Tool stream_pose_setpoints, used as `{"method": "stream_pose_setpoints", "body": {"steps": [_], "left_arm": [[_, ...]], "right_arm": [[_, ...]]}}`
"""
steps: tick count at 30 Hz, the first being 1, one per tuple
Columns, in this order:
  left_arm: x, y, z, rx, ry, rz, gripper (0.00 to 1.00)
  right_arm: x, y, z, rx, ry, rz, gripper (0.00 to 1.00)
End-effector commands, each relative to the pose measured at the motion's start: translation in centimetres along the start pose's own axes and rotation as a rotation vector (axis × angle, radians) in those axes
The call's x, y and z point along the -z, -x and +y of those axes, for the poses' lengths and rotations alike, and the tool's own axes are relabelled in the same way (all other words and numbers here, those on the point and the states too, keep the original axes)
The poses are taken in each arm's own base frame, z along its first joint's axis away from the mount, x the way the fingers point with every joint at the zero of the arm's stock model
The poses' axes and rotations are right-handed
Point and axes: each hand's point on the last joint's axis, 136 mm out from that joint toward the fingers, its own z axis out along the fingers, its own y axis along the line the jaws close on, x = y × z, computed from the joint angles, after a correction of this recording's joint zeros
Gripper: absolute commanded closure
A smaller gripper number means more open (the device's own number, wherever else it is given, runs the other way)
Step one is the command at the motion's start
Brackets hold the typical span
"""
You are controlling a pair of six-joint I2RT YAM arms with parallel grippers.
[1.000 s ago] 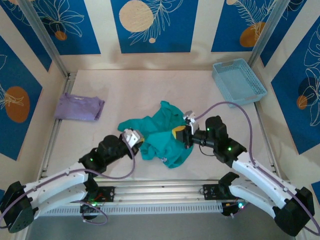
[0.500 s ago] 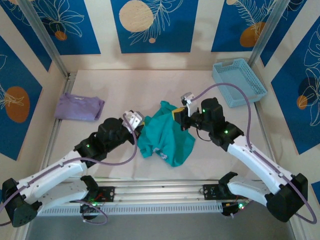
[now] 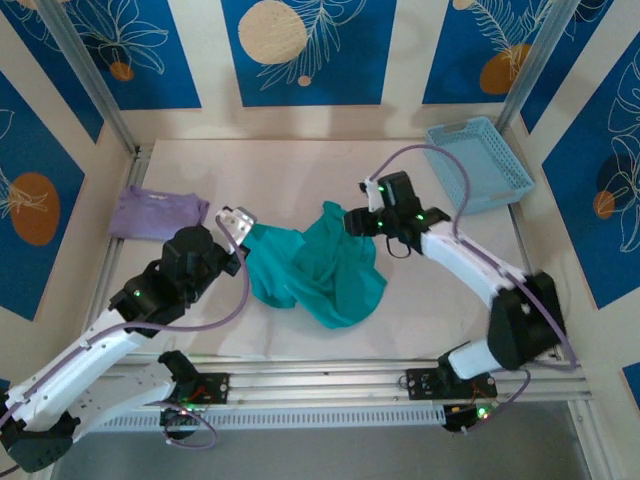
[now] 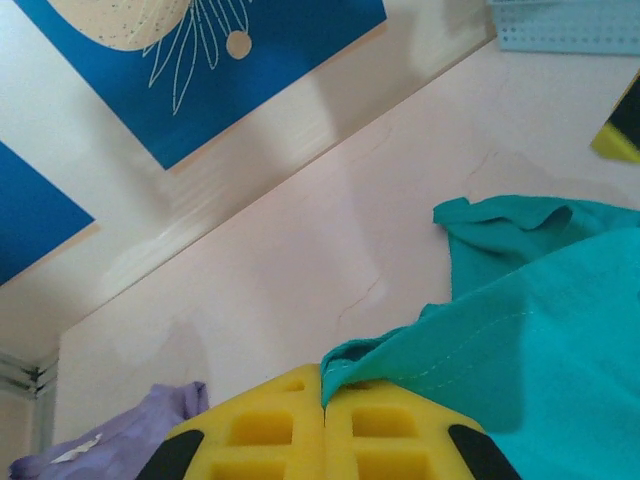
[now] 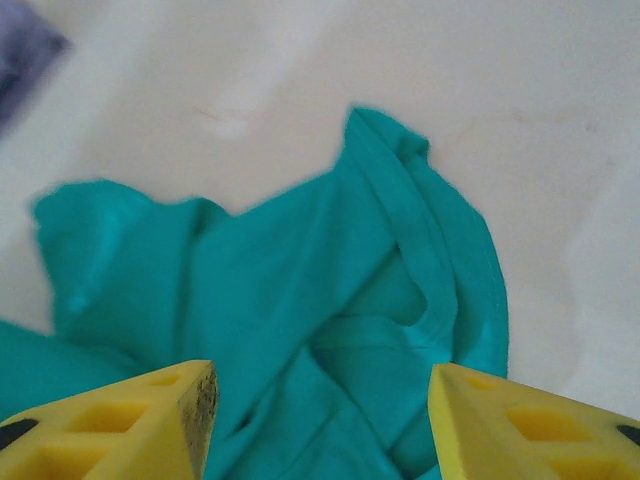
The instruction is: Fold the inside-out t-shirt
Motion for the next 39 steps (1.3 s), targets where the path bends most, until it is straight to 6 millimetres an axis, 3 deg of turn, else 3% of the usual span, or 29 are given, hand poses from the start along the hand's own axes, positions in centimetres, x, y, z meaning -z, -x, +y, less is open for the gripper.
{"method": "stream_pose_setpoints", "body": {"steps": [1,5,9,11,14,16,18,22,25,28,31,35,39], "left_arm": [[0.7,0.3,1.4,-0.022,0.049,0.010,1.00],[0.7,0.4,1.3,-0.024,0.041,0.007,1.00],[0.6,0.3,1.2,-0.026,0.039,0.008,1.00],[0.6,0.4,1.3,-0.024,0.044,0.002,1.00],[0.7,0.7,1.8,-0.013,0.068,-0.005,1.00],[1.0,1.2,2.7,0.008,0.096,-0.012,1.00],[1.9,2.4,4.2,0.043,0.131,-0.036,1.00],[4.8,5.9,8.8,0.136,0.216,-0.128,1.00],[6.5,7.6,11.5,0.174,0.269,-0.166,1.00],[7.3,7.7,12.5,0.169,0.303,-0.157,1.00],[7.2,6.2,13.1,0.155,0.352,-0.117,1.00],[5.0,2.6,11.7,0.131,0.325,-0.005,1.00],[2.2,-1.4,8.8,0.133,0.221,0.116,1.00]], "right_arm": [[-4.0,-2.7,-2.1,-0.019,-0.107,0.169,0.42],[-7.7,-3.7,-3.5,-0.010,-0.176,0.280,0.43],[-9.1,-4.4,-4.6,0.011,-0.234,0.344,0.51],[-9.2,-4.5,-4.7,0.016,-0.243,0.356,0.61],[-9.0,-4.1,-4.7,0.024,-0.243,0.349,0.88],[-7.5,-2.5,-4.8,0.033,-0.259,0.301,0.98],[-4.6,0.1,-4.4,0.029,-0.234,0.201,1.00],[4.6,6.1,-2.8,-0.100,0.004,-0.091,1.00],[10.3,7.9,-2.9,-0.160,0.094,-0.235,1.00],[12.4,7.2,-3.3,-0.191,0.099,-0.263,1.00],[12.3,5.0,-4.2,-0.233,0.082,-0.246,1.00],[9.7,0.8,-4.8,-0.300,0.083,-0.153,0.99],[6.0,-3.6,-6.0,-0.362,0.059,-0.020,0.89]]}}
